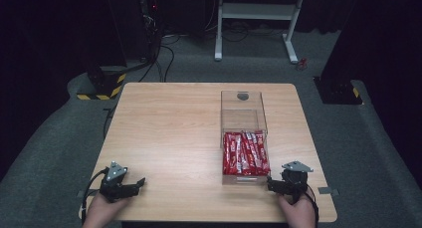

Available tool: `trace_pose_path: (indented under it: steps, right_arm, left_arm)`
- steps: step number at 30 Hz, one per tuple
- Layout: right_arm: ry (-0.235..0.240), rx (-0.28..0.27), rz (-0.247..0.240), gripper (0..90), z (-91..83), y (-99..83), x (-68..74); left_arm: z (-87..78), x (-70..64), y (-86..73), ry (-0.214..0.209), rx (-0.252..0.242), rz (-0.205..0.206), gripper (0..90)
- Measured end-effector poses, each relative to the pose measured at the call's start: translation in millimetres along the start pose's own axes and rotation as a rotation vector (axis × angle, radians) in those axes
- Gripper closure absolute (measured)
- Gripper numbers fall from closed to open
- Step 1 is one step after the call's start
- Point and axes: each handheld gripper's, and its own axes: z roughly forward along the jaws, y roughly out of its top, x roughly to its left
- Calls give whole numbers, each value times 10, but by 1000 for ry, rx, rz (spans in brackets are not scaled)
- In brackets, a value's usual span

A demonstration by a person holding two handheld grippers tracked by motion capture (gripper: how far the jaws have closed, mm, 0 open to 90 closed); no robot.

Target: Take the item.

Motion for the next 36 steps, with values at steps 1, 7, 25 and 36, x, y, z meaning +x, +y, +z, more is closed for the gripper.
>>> trace_pose_path:
  steps: [1, 7, 25, 36]
  right_arm:
    - [0, 0, 0, 82, 0, 0, 0]
    - [0, 0, 1, 81, 0, 0, 0]
    - [-9, 1, 10, 79, -9, -9, 4]
    - [-7, 1, 8, 80, -10, -10, 5]
  left_arm:
    - [0, 0, 0, 0, 0, 0, 173]
    - [0, 0, 0, 0, 1, 1, 172]
    - [16, 5, 11, 19, 11, -18, 120]
    - [20, 15, 22, 28, 23, -28, 99]
